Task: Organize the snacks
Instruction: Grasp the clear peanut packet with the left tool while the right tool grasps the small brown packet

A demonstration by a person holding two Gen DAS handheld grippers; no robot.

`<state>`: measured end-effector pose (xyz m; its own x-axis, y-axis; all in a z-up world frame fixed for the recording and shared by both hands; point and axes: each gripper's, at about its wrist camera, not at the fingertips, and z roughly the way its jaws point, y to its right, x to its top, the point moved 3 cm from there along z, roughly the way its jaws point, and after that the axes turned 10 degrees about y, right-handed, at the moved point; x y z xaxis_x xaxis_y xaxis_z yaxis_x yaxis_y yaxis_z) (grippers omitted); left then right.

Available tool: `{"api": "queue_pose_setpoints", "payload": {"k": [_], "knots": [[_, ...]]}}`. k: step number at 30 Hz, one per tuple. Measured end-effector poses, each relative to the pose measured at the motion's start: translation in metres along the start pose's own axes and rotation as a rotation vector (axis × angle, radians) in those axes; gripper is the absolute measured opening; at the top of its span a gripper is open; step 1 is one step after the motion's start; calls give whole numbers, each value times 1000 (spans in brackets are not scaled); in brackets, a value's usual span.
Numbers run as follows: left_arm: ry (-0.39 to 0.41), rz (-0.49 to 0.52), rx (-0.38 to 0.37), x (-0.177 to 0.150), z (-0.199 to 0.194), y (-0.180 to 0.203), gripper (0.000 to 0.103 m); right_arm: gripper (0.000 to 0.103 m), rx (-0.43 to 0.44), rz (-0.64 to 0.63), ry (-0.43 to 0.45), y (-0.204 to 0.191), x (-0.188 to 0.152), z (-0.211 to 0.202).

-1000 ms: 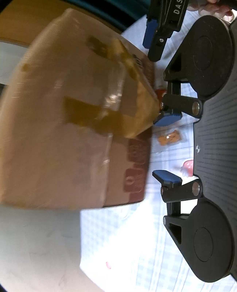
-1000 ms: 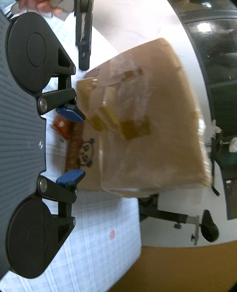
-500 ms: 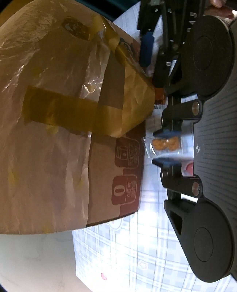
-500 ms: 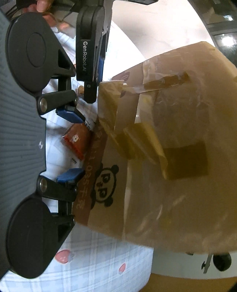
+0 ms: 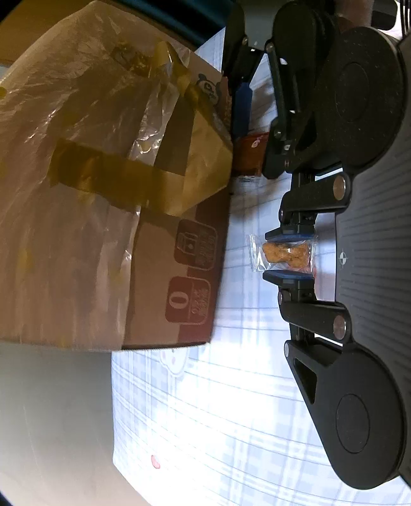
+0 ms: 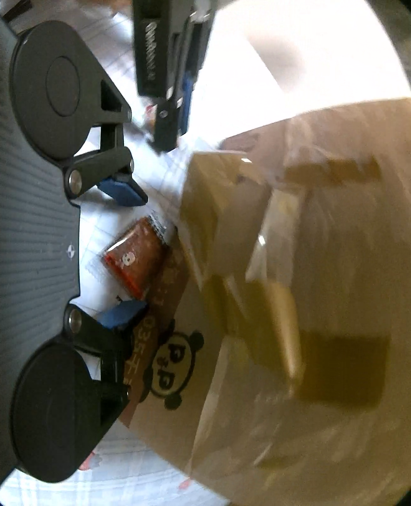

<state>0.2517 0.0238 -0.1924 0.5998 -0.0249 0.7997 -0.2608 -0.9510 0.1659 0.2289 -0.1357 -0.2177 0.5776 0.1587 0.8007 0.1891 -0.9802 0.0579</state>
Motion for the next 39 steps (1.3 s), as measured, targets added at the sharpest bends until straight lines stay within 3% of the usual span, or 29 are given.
{"api": "queue_pose_setpoints", "payload": {"k": [6, 15, 21, 24, 26, 28, 31, 32, 36, 39], "knots": [[11, -36, 1, -5, -10, -8, 20, 44, 10, 31, -23, -1, 0, -7], [22, -57, -4, -15, -21, -11, 20, 36, -1, 104, -16, 2, -1, -20], [27, -68, -7, -15, -22, -12, 20, 47, -32, 78, -22, 16, 8, -13], [31, -74, -8, -15, -23, -13, 20, 56, 0, 97, -47, 26, 10, -5], [33, -78, -11, -17, -22, -13, 20, 63, 45, 110, -52, 28, 10, -3], [34, -76, -11, -18, -23, -13, 20, 78, 74, 76, -60, 24, 10, 0], [36, -76, -10, -18, -22, -13, 20, 79, 63, 37, -69, 19, 9, 2], [37, -77, -11, -18, -22, -13, 20, 78, 57, 44, -69, 20, 9, 2], [37, -77, -10, -19, -22, -13, 20, 44, 81, 81, -57, 20, 14, 0], [37, -79, -11, -19, -23, -13, 20, 36, 56, 72, -62, 17, 15, 0]]}}
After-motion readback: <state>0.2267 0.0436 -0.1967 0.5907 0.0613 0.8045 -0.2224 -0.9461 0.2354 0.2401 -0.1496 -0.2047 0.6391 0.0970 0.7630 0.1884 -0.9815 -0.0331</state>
